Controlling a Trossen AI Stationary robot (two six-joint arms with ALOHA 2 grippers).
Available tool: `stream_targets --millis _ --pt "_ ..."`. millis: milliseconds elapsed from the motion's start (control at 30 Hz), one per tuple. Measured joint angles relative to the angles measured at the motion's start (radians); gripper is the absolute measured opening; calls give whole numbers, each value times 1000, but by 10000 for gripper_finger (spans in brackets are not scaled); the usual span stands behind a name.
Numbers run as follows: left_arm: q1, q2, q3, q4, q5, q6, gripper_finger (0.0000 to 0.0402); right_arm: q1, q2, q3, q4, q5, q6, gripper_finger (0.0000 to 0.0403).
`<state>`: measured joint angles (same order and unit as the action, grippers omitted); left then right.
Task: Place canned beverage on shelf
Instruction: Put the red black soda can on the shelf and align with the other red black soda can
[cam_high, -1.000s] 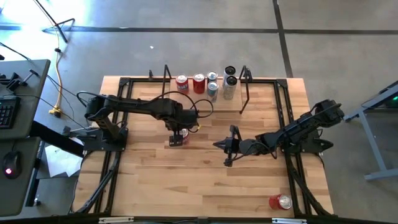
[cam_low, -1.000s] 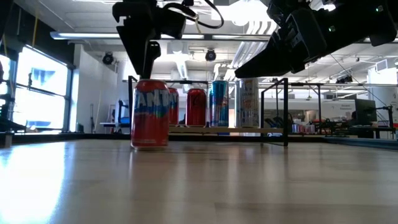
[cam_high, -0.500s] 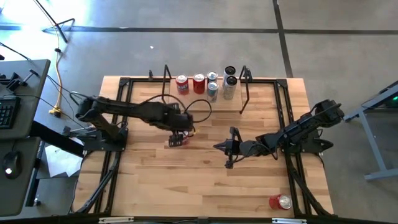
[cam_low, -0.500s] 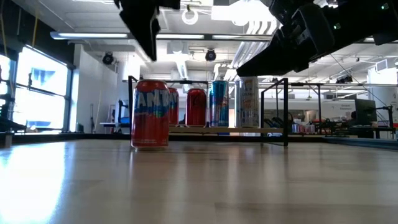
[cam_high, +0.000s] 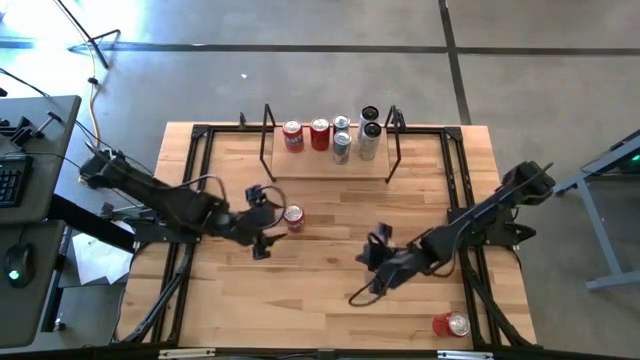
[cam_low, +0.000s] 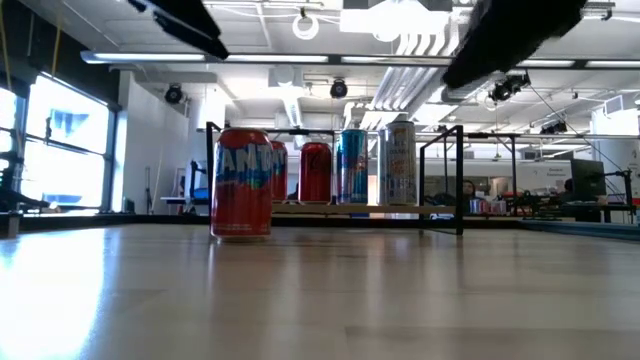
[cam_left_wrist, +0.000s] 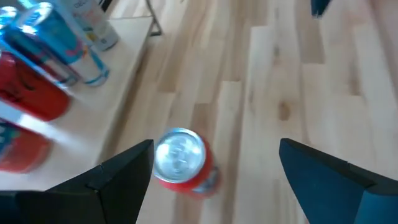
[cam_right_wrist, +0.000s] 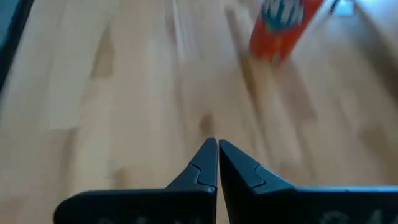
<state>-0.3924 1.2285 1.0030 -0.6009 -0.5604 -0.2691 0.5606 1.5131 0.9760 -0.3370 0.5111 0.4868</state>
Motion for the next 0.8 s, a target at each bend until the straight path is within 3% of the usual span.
stream_targets --millis 133,267,567,800 --pt "-72 -60 -147 155 -27 -15 337 67 0 179 -326 -113 292 0" --pt "-120 -95 -246 260 -37 -18 337 147 0 293 -528 -236 564 0" --pt "-177 -111 -277 292 -93 -35 337 339 0 404 -797 -355 1090 8" --pt "-196 -111 -277 328 -128 -9 337 418 0 413 -920 -426 1329 73"
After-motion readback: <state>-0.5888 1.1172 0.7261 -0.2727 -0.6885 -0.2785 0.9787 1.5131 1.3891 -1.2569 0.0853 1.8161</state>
